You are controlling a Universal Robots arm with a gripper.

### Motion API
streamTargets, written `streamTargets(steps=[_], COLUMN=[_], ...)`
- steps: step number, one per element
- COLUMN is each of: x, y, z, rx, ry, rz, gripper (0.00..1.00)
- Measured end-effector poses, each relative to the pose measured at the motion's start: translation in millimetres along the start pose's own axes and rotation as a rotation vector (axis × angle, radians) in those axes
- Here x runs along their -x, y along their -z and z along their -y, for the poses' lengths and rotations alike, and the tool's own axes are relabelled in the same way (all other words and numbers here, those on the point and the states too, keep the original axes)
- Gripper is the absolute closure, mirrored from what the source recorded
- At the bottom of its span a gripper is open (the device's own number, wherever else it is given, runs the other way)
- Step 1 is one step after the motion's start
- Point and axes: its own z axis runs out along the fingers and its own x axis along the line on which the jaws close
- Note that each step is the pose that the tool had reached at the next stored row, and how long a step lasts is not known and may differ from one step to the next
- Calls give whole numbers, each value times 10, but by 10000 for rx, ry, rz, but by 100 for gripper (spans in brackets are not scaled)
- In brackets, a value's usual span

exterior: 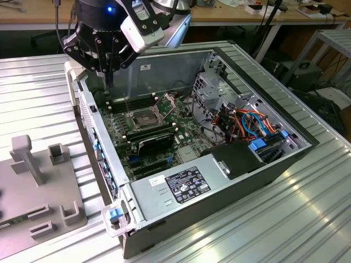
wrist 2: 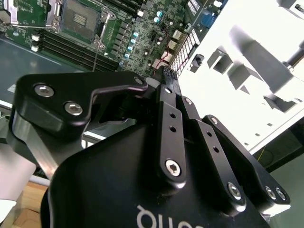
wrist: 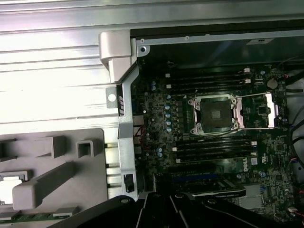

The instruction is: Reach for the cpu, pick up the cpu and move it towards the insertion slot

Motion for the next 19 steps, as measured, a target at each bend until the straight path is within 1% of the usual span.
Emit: streamTargets(steps=[19], x=[-135], y=[3], z=[10], rx=[0], ry=[0], rz=[0], gripper=[89])
